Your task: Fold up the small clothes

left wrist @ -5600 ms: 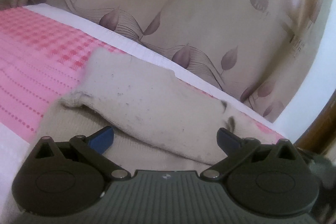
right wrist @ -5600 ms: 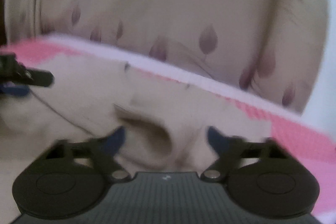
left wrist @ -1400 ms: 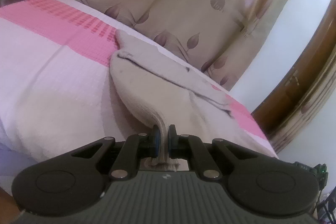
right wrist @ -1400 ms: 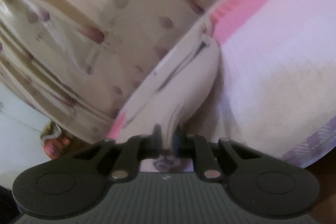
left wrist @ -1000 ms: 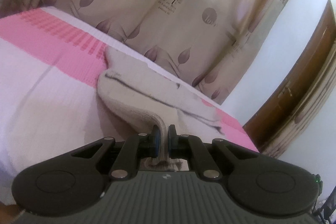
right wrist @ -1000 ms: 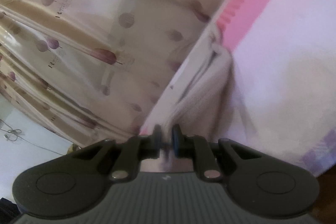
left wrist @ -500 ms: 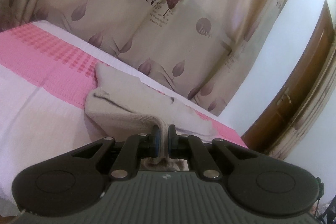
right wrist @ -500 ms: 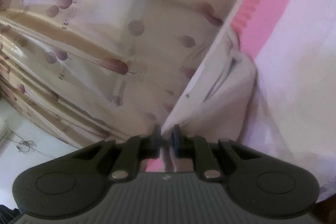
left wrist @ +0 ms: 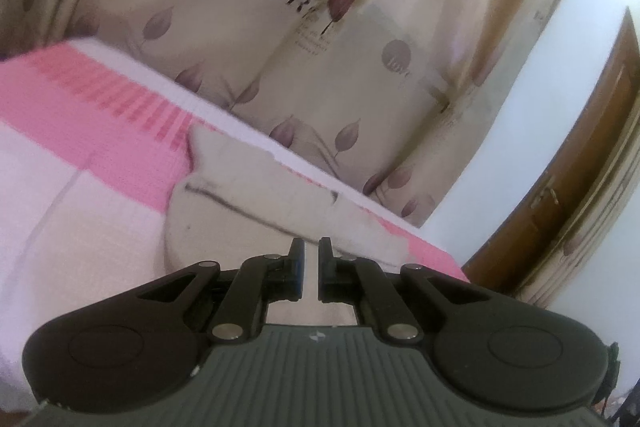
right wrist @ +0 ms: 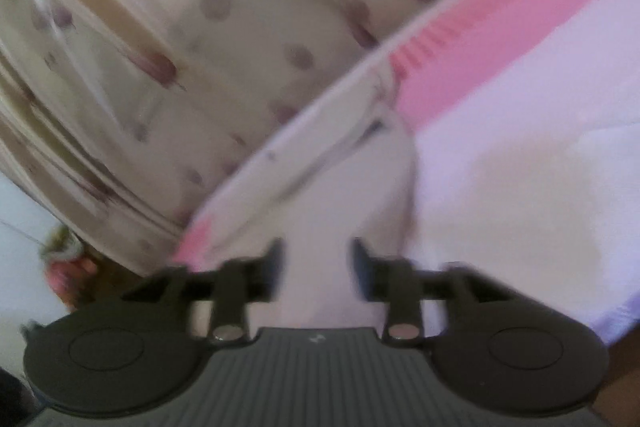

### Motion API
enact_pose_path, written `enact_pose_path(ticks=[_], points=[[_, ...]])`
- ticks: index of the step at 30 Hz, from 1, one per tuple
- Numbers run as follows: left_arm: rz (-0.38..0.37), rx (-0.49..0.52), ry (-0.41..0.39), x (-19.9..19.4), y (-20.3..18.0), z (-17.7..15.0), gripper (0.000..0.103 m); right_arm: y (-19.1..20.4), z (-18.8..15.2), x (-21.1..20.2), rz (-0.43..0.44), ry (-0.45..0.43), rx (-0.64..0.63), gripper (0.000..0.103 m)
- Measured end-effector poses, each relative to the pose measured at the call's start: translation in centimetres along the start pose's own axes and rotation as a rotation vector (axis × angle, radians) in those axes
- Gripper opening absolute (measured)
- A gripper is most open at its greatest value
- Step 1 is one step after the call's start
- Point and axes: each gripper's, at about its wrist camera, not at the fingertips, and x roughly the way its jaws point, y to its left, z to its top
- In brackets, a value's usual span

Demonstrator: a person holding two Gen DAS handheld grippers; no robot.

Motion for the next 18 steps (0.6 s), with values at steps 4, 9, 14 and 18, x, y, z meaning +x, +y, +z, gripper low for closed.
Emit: enact_pose_path(ticks=[4,9,14,18], points=[[0.016,-0.024,0.039,-0.3,1.4,-1.0,0.005,4.3,-3.4,1.1,-0.095,0.009,-0.199,0.08],[0.017,0.038,0.117,-1.1,2.1,-2.8,0.011,9.8,-8.9,5.3,-0.213,0.046,-0.555,0.078],[0.017,0.178,0.127,-1.4,0.0,-5.2,0.1,9.6,-11.8,7.9,-0.354,0.054,-0.755,0.067],[0.016,0.298,0.102,-0.6,-2.4,-6.8,0.102,6.2,-9.2,4.6,-0.36,-0.036,-0.505,0.03]])
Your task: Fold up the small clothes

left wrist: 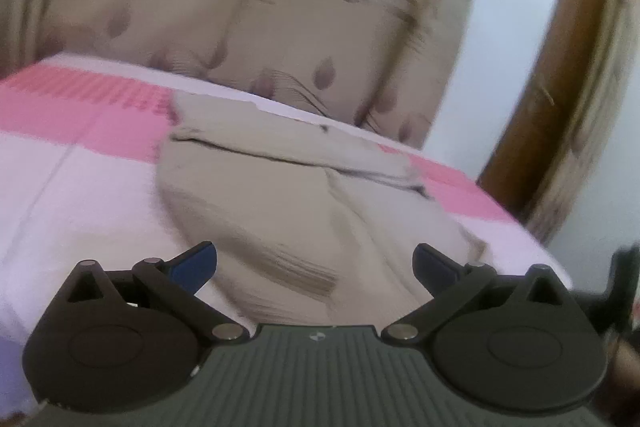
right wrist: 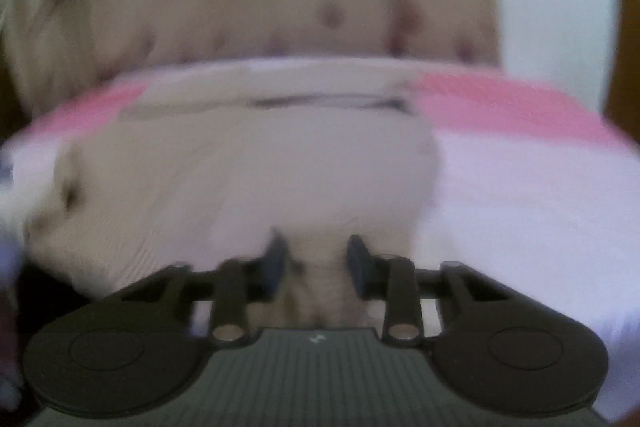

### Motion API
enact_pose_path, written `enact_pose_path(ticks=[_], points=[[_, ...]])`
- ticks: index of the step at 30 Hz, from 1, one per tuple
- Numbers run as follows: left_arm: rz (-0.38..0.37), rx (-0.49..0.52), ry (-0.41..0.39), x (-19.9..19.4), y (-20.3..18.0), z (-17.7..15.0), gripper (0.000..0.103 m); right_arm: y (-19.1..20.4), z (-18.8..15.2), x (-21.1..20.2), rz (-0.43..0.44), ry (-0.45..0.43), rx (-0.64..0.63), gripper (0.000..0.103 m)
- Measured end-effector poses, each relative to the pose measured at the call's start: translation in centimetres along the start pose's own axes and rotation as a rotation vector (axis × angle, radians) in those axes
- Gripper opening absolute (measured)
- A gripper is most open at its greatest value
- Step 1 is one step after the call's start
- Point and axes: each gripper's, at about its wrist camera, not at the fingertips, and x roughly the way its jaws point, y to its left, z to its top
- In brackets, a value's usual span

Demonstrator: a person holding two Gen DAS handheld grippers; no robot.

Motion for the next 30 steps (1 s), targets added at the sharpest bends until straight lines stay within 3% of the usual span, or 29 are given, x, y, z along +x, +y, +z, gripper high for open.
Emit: enact_pose_path(ticks=[4,9,10,12,14,15,16,17,19,20,25,28,29,30], points=[[0.047,0.117,0.024,2.0,-2.0,-0.9,0.103,-6.4,-1.2,-1.7,0.032,0.003,0.301,0.026],[0.127,0.181,0.079,4.7,-2.7,-1.7,0.103,-10.4,-3.6,-3.6,0.195,-0.072,0.564,0.029],[0.143,0.184,0.089,5.2,-2.6,-1.9,0.103,-10.6,-3.6,-3.5,0.198,-0.078,0.569,0.033],[0.178,0.181,0.113,6.1,-2.3,-2.1,0.103,-10.7,-3.3,-3.3,0.169,-0.081,0.56,0.069],[0.187,0.165,0.108,6.2,-2.0,-2.3,0.096,-10.9,-3.0,-3.0,0.223,-0.101,0.575,0.085],[0.194,0.159,0.099,6.1,-1.8,-2.4,0.093,-10.8,-2.7,-2.9,0.232,-0.103,0.575,0.087],[0.201,0.16,0.088,6.0,-1.6,-2.4,0.079,-10.5,-2.4,-2.7,0.231,-0.105,0.566,0.087],[0.213,0.172,0.08,5.9,-1.5,-2.4,0.055,-10.4,-2.2,-2.7,0.239,-0.104,0.557,0.087],[0.223,0.179,0.074,5.4,-1.1,-2.3,0.03,-10.6,-2.2,-3.0,0.265,-0.11,0.562,0.087],[0.227,0.161,0.07,5.1,-0.7,-2.1,0.024,-10.8,-2.2,-3.1,0.271,-0.108,0.572,0.087],[0.256,0.002,0.032,3.3,1.6,-1.9,0.019,-11.8,-2.3,-2.4,0.285,-0.08,0.605,0.087],[0.25,-0.059,0.036,2.6,2.7,-2.2,0.022,-10.1,-2.0,-1.9,0.255,-0.065,0.491,0.087],[0.254,-0.068,0.039,2.4,3.0,-2.3,0.031,-9.4,-1.8,-1.5,0.243,-0.056,0.441,0.084],[0.251,-0.069,0.037,2.2,3.2,-2.4,0.038,-8.7,-1.6,-1.2,0.239,-0.048,0.399,0.056]])
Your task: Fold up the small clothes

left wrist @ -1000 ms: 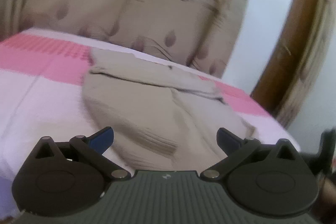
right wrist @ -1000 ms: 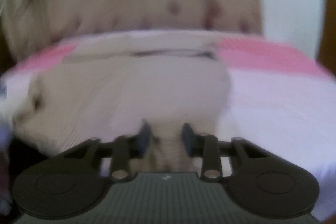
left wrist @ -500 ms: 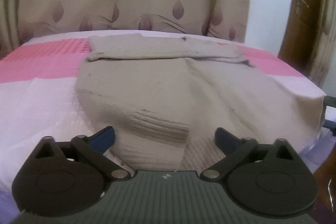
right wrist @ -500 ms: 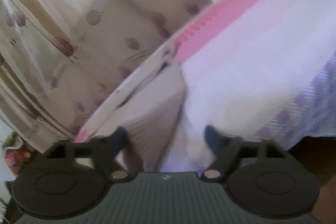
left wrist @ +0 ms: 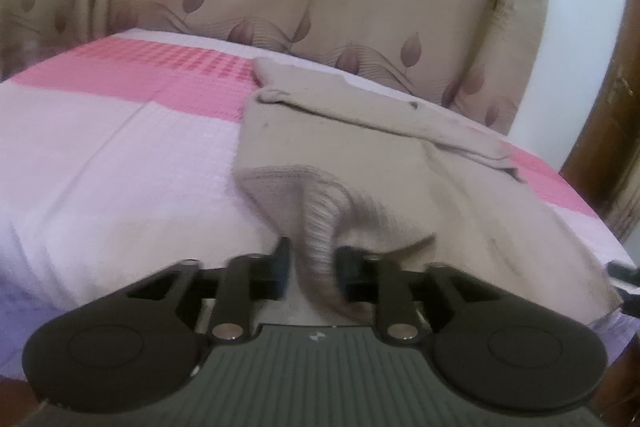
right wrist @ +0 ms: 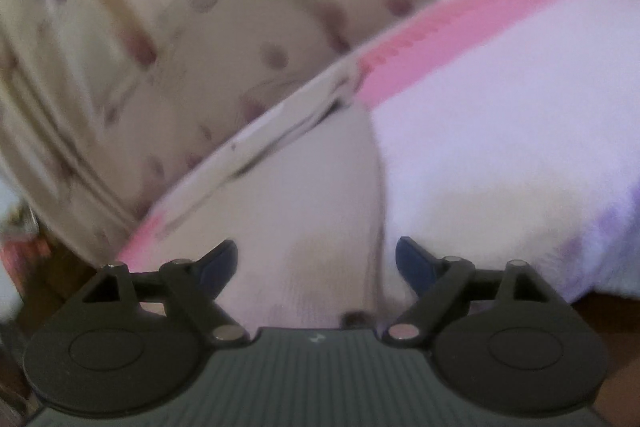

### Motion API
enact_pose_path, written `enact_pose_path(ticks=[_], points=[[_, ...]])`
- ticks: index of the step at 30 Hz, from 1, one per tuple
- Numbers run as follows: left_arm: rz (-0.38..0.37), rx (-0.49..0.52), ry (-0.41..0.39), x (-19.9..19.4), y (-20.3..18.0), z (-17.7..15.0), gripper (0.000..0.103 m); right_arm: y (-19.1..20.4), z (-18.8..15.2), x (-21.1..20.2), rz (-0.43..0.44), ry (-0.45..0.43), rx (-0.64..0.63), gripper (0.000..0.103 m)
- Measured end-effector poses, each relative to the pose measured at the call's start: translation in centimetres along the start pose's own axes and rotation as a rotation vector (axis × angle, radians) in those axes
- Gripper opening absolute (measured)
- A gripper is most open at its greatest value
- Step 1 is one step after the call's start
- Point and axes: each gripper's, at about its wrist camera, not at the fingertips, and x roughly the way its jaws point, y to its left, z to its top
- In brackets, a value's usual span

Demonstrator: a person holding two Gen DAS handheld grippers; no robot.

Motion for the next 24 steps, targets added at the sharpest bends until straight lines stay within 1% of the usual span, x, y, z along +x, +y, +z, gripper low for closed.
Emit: enact_pose_path(ticks=[1,2,3,4,5,7,10,14,18,20,21,24], points=[[-0.009,0.005,-0.009,-0.3,0.1,0.0,0.056,0.5,-0.1,0.7,0.011,0.035,-0.016,0.04],[-0.007,0.009,-0.017,-0.6,0.1,0.0,0.084,0.7,-0.2,1.3,0.016,0.067,-0.016,0.029],[0.003,0.009,-0.025,-1.0,0.2,0.0,0.098,0.8,-0.5,1.6,0.023,0.073,-0.024,0.029],[0.013,0.003,-0.042,-1.5,0.3,-0.1,0.101,0.8,-0.5,1.6,0.029,0.074,-0.026,0.029],[0.013,-0.008,-0.055,-1.8,0.5,-0.1,0.103,0.6,-0.5,1.6,0.035,0.074,-0.01,0.028],[-0.025,-0.036,-0.042,-1.8,0.8,-0.1,0.103,-0.4,-0.4,1.3,0.061,0.071,0.062,0.027],[-0.031,-0.058,-0.044,-1.7,0.8,0.1,0.103,-1.8,-0.5,1.1,0.105,0.07,0.141,0.027],[-0.05,-0.027,-0.044,-1.7,-0.2,0.1,0.103,-1.7,-0.3,1.4,0.117,0.085,0.137,0.027],[-0.124,-0.052,-0.064,-3.2,-0.2,0.2,0.103,-2.1,-0.4,1.4,0.131,0.082,0.157,0.027],[-0.125,-0.06,-0.035,-2.9,-0.1,0.4,0.103,-2.0,-0.4,1.4,0.13,0.079,0.145,0.027],[-0.114,-0.069,-0.011,-2.6,0.1,0.4,0.103,-2.0,-0.5,1.4,0.13,0.077,0.141,0.027],[-0.059,-0.123,0.015,-1.8,0.9,0.4,0.103,-2.1,-0.5,1.4,0.136,0.076,0.152,0.027]])
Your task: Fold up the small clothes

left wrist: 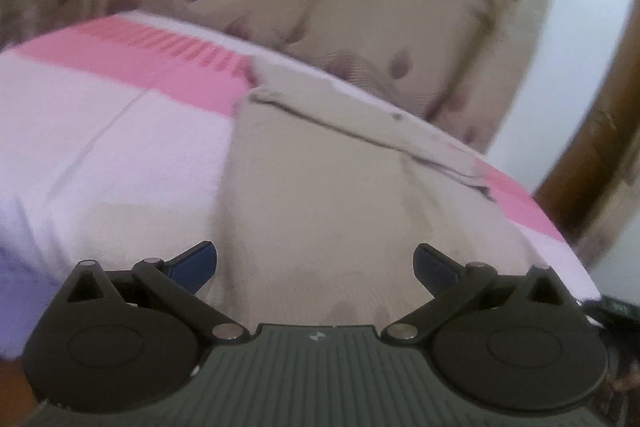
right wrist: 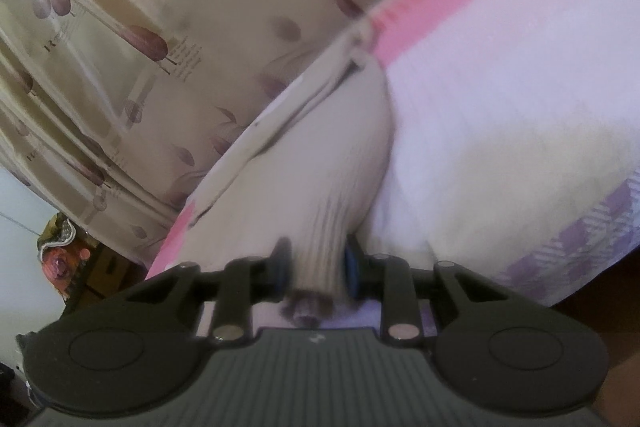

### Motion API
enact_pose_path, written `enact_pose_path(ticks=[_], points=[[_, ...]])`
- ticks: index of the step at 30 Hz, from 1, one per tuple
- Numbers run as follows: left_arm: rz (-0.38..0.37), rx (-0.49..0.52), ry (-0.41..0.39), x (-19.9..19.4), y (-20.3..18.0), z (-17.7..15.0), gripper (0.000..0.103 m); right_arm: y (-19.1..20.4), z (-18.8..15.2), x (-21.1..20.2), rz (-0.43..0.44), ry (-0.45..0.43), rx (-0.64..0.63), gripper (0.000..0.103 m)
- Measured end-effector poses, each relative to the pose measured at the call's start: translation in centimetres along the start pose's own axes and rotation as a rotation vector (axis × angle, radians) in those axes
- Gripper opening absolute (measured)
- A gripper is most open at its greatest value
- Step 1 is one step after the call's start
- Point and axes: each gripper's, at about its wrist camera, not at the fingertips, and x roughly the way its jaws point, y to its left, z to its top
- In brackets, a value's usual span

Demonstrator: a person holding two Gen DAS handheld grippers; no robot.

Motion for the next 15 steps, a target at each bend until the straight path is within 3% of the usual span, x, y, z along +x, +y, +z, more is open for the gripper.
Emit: enact_pose_path(ticks=[3,5,6,7,8,9,11,12,15], points=[[0.017,-0.018,0.015,0.3,0.5,0.0,0.103,-0.2,-0.1,-0.1,0.004,-0.001,-0.002,0.027],[0.021,0.073,0.045,0.8,-0.5,-0.1,0.096,-0.2,0.0,-0.1,0.004,0.0,-0.008,0.027],[0.02,0.123,0.057,1.0,-1.1,-0.3,0.088,-0.2,0.0,0.0,0.005,0.003,-0.014,0.027],[0.015,0.154,0.057,1.2,-1.4,-0.4,0.061,-0.1,0.1,0.1,0.002,0.005,-0.021,0.027],[0.017,0.17,0.061,1.4,-1.6,-0.5,0.022,0.1,0.1,0.2,0.0,0.008,-0.031,0.027],[0.012,0.155,0.074,1.7,-1.3,-0.4,0.009,0.3,0.2,0.3,-0.007,0.011,-0.048,0.027],[-0.051,0.014,0.087,2.0,0.4,0.1,0.01,0.8,0.3,0.6,-0.02,0.02,-0.076,0.024],[-0.058,-0.027,0.085,2.0,0.9,0.2,0.01,0.9,0.4,0.8,-0.023,0.029,-0.08,0.015],[-0.082,-0.066,0.052,1.4,1.5,0.5,0.01,0.2,0.3,1.2,0.029,0.046,0.001,0.014]])
